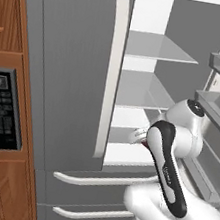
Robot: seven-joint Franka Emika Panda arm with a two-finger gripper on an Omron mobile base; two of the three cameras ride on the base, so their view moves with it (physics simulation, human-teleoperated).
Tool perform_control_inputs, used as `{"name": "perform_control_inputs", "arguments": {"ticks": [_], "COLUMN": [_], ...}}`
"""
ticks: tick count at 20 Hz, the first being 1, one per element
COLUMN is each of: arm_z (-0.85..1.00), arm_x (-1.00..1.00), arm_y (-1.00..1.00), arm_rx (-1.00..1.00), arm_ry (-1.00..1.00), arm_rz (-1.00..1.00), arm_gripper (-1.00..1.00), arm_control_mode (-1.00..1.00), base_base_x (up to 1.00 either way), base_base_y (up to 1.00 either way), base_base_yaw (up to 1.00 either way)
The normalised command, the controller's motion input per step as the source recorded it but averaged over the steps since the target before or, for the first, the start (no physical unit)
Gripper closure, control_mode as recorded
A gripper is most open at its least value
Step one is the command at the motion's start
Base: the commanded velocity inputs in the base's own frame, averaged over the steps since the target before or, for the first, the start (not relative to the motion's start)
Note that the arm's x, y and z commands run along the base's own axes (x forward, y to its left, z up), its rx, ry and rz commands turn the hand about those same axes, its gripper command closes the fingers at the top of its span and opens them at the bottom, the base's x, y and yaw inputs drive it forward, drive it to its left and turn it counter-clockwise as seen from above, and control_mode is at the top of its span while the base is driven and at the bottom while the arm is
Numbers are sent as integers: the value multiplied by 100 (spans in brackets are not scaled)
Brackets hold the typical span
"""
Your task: Retrieve the sausage and cheese from the fridge and place them on the cutting board on the counter.
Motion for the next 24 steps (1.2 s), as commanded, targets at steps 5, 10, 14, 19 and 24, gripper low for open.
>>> {"name": "perform_control_inputs", "arguments": {"ticks": [5,10,14,19,24], "arm_z": [0,0,0,0,0], "arm_x": [0,0,0,0,0], "arm_y": [0,0,0,0,0], "arm_rx": [0,0,0,0,0], "arm_ry": [0,0,0,0,0], "arm_rz": [0,0,0,0,0], "arm_gripper": [100,100,100,100,100], "arm_control_mode": [100,100,100,100,100], "base_base_x": [-74,-23,-13,-10,0], "base_base_y": [22,32,9,0,0], "base_base_yaw": [0,49,97,100,95]}}
